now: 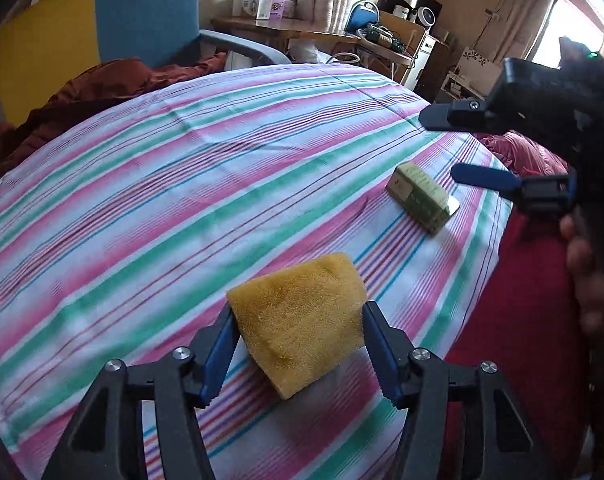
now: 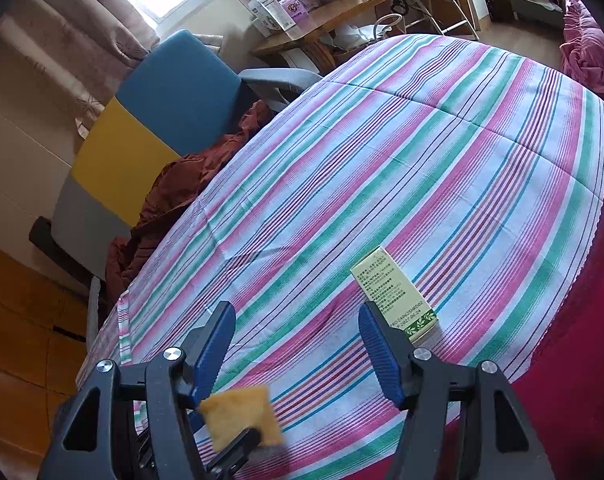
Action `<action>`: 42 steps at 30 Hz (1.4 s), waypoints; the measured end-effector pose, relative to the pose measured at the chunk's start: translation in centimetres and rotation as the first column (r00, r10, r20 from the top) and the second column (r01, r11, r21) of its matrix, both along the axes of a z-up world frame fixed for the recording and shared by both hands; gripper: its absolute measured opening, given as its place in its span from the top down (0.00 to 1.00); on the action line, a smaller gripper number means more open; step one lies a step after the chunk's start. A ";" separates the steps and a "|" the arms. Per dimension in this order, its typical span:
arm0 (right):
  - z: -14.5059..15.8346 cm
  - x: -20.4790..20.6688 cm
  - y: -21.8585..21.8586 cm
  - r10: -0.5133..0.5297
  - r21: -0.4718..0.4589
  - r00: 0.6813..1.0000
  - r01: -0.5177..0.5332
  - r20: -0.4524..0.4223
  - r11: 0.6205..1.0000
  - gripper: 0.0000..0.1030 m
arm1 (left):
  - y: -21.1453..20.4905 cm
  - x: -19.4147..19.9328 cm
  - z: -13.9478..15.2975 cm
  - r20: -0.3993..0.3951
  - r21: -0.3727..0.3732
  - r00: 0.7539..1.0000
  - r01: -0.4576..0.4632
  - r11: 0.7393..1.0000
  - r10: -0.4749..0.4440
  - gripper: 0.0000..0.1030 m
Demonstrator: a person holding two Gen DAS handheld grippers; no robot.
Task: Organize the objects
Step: 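Grasp the yellow sponge with the left tool while the right tool grasps the green-and-white box, then carry the sponge and green box over the gold box with both tools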
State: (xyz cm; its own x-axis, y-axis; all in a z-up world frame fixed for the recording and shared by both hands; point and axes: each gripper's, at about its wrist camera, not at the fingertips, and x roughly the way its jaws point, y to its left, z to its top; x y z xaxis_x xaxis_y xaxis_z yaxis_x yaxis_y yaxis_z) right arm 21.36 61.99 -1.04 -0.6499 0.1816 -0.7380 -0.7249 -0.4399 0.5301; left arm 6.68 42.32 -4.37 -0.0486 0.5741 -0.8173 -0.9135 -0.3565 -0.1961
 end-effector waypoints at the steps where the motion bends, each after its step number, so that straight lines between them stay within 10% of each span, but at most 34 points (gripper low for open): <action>1: 0.0 0.0 0.0 0.000 0.000 1.000 0.000 0.003 1.000 0.37 | -1.3 -0.3 0.0 0.015 0.003 1.000 -0.005 1.000 0.005 0.41; 13: -0.1 -2.4 0.6 0.031 0.049 0.964 -0.046 0.263 0.998 0.38 | -12.0 -4.8 -0.6 0.024 -0.021 0.975 -0.219 0.976 0.219 0.40; 19: -2.2 -4.9 3.5 0.057 0.043 0.850 -0.093 0.524 0.995 0.40 | -11.5 -4.2 -1.4 -0.012 0.003 0.973 -0.231 0.973 0.231 0.37; 26: -5.2 -6.3 5.1 0.123 -0.038 0.774 -0.126 0.622 0.991 0.68 | -11.8 -5.1 -2.0 0.044 0.015 0.966 -0.254 0.967 0.254 0.33; 38: -4.2 -8.3 0.0 0.335 -0.058 0.799 -0.355 0.500 0.933 0.71 | -12.0 -4.8 -2.0 0.029 0.048 0.967 -0.255 0.966 0.254 0.36; 42: -4.2 -11.6 -5.6 0.485 -0.077 0.744 -0.510 0.459 0.857 0.71 | -12.5 -4.6 -1.7 0.048 0.051 0.963 -0.269 0.962 0.267 0.41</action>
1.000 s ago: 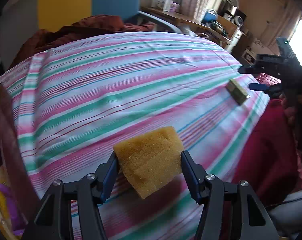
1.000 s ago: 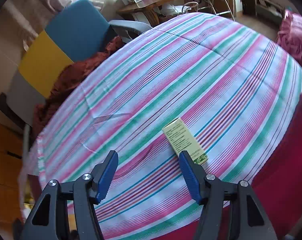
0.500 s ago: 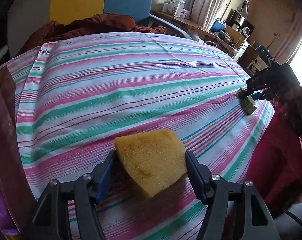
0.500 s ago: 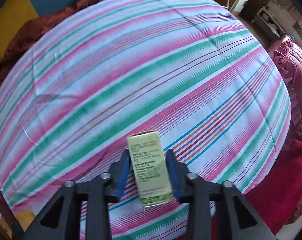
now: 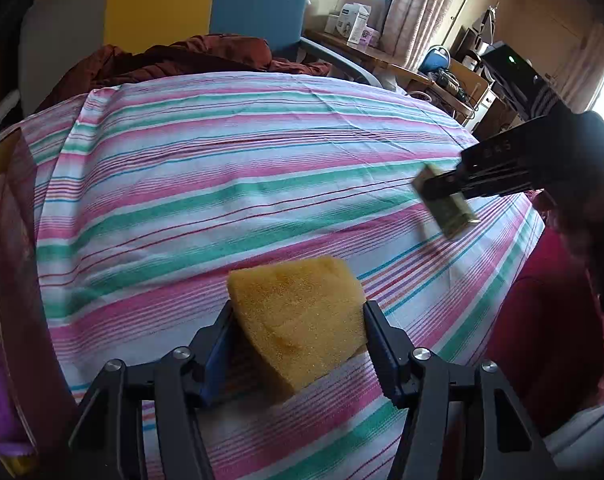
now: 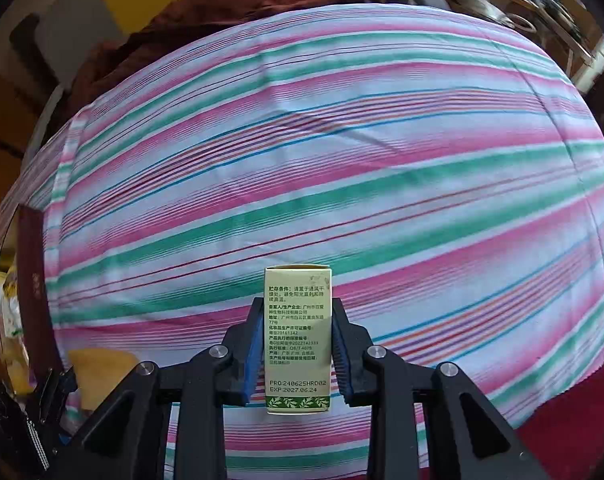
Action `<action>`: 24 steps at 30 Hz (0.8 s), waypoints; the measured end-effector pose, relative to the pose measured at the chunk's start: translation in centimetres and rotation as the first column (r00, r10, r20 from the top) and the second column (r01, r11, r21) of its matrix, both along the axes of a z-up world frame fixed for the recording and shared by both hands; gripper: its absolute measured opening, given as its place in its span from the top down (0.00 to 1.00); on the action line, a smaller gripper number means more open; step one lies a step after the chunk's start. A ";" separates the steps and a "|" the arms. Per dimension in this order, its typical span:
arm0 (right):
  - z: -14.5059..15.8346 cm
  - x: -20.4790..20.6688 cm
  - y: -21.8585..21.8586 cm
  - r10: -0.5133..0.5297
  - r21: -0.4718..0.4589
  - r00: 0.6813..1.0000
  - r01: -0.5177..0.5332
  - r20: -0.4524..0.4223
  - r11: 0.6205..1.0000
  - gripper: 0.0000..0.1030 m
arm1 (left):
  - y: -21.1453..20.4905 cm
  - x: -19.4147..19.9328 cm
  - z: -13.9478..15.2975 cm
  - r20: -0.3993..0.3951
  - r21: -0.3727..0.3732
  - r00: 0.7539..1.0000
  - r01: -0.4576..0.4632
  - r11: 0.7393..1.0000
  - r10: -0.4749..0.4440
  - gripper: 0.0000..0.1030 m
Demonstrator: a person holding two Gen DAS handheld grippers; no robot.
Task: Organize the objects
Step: 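Carry the sponge and green box over the gold box with both tools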
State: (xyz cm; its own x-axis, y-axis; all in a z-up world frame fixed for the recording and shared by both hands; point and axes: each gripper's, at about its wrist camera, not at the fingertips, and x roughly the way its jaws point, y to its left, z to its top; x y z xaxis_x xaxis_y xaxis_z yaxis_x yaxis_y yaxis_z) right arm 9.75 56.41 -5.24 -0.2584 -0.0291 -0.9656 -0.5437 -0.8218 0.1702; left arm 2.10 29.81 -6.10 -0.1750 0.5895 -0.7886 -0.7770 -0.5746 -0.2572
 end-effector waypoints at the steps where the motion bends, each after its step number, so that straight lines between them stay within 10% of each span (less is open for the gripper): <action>1: 0.0 -0.8 -1.4 0.035 0.000 0.999 -0.035 -0.007 0.999 0.71 | -0.2 0.0 0.0 0.000 -0.001 1.000 -0.006 1.000 0.006 0.41; 24: -1.9 -5.1 -7.7 0.222 0.150 0.974 -0.212 -0.054 0.966 0.71 | -1.3 0.9 0.3 -0.073 -0.009 0.997 -0.016 1.000 0.016 0.42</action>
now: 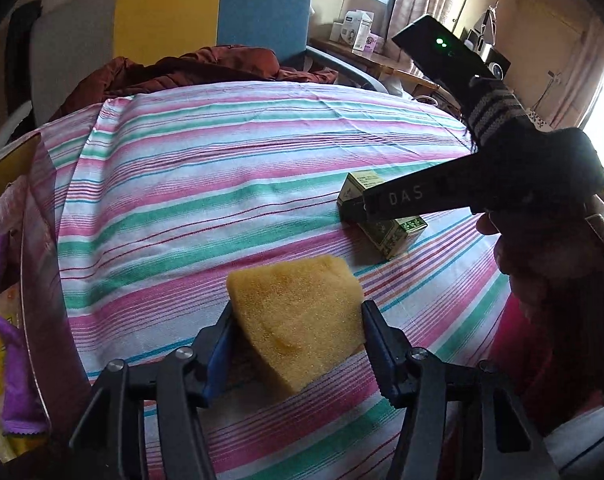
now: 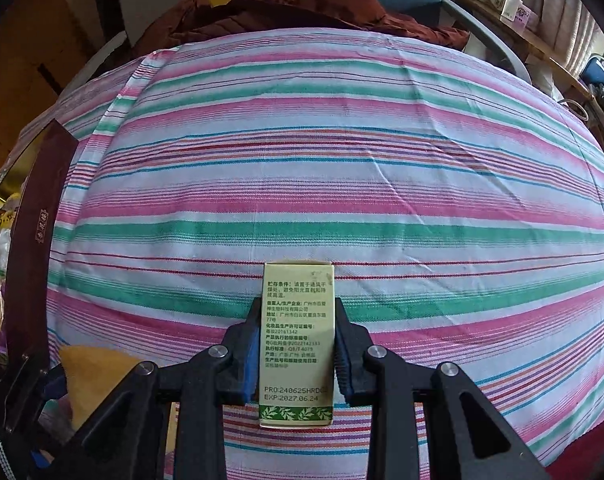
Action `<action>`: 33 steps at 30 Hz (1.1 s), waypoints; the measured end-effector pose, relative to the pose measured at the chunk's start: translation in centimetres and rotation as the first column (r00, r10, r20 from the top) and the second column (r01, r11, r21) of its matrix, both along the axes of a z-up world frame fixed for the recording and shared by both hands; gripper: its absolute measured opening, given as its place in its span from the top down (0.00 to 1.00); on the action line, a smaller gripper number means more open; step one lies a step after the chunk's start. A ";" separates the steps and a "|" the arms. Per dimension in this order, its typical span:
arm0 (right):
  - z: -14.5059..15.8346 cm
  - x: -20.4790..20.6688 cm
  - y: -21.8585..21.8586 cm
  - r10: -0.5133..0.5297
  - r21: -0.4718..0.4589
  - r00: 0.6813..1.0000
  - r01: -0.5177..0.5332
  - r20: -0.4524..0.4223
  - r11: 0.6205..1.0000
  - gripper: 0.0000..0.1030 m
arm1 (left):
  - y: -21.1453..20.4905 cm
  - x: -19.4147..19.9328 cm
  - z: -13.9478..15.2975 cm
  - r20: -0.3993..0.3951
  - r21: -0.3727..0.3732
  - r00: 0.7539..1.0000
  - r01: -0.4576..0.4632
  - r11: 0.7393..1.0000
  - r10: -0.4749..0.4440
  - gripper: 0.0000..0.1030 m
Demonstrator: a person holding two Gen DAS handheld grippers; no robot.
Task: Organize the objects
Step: 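Carry the sponge and green box over the gold box with both tools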
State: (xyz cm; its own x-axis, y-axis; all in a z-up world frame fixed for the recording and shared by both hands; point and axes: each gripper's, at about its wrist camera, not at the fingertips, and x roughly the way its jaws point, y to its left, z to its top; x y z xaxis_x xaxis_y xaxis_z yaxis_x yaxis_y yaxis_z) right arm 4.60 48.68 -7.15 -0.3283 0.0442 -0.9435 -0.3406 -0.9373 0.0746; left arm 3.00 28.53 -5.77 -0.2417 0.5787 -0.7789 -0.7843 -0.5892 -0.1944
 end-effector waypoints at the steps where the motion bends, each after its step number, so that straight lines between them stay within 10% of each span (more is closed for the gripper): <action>1: -0.1 -0.1 -0.1 0.001 0.002 1.000 -0.001 0.000 1.000 0.71 | -0.1 0.1 0.1 -0.008 -0.006 1.000 -0.003 1.000 0.003 0.42; 33: -0.4 -2.1 -4.7 0.085 -0.015 0.996 -0.085 -0.028 0.996 0.71 | -10.7 -1.6 7.9 -0.103 0.091 0.961 -0.249 0.964 0.257 0.42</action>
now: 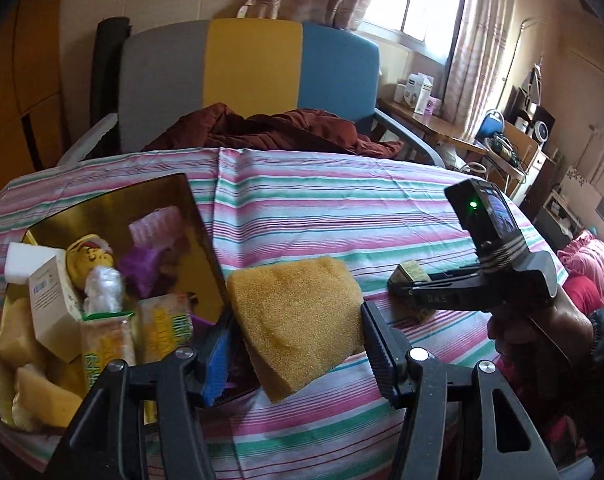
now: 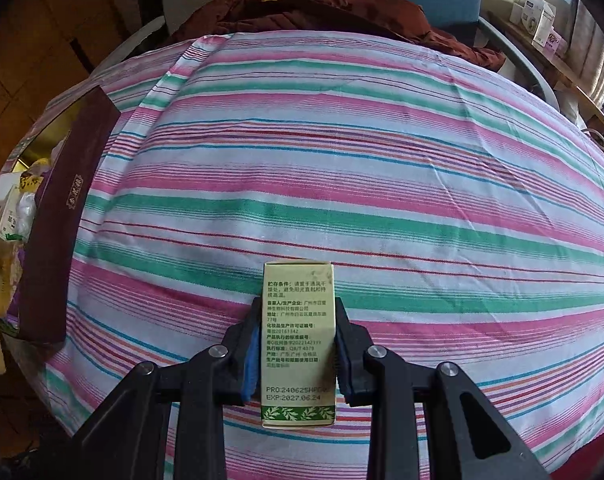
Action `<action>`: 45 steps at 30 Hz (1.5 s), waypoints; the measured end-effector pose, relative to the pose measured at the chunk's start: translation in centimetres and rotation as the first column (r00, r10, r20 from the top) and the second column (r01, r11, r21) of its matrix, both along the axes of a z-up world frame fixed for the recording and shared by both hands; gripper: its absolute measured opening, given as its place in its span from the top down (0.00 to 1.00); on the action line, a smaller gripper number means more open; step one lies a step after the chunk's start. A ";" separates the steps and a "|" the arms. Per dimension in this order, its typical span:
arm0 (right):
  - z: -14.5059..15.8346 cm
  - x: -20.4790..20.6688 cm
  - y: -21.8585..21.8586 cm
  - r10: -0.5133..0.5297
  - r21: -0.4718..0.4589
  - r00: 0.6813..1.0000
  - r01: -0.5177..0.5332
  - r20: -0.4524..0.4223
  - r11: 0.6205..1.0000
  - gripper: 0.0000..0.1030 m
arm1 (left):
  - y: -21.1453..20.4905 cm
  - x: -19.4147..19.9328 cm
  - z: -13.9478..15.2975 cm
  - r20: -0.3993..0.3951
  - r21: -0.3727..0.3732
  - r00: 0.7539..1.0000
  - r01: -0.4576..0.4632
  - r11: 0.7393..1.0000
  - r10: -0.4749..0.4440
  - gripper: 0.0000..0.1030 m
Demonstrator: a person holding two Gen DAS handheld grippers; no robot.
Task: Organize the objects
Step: 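Carry the sponge and green box over the gold box with both tools, then lower the sponge and green box into the gold box and open both tools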
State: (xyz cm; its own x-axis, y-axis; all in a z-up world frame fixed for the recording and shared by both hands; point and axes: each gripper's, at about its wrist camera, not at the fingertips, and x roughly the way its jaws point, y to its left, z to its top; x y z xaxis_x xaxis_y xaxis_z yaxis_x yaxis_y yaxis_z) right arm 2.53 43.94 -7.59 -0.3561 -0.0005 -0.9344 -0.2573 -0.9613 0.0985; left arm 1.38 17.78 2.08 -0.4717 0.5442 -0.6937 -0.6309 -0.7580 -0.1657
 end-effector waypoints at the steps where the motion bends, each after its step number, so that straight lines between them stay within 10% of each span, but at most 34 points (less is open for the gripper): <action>1: -0.2 -0.5 -0.7 0.000 -0.014 1.000 0.000 -0.002 1.000 0.71 | -0.6 -0.3 0.0 0.010 0.008 1.000 -0.011 1.000 0.011 0.42; 9: 3.1 -2.5 -6.9 0.067 -0.084 0.991 -0.077 -0.114 0.994 0.71 | -8.1 -3.2 1.4 0.023 0.084 0.982 -0.189 0.978 0.188 0.42; 21: 8.3 -7.2 -17.7 0.273 -0.096 0.926 -0.307 -0.261 0.947 0.71 | -19.7 -6.3 0.0 0.105 0.108 0.887 -0.460 0.882 0.449 0.42; 39: 5.8 -10.8 -18.2 0.233 -0.060 0.945 -0.252 -0.228 0.966 0.65 | -13.4 -9.8 -3.1 0.167 0.083 0.920 -0.370 0.925 0.353 0.40; 45: 6.6 -9.3 -17.5 0.200 -0.045 0.947 -0.218 -0.250 0.975 0.63 | -11.7 -11.7 -3.6 0.151 0.052 0.917 -0.381 0.923 0.370 0.22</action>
State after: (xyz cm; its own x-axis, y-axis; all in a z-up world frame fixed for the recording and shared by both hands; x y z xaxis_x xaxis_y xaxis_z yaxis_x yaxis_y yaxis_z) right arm -6.77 26.39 -1.03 -0.5564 -0.1621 -0.8149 -0.0115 -0.9792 0.2025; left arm -10.36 6.07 -1.55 -0.5568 0.4007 -0.7276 -0.2693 -0.9157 -0.2982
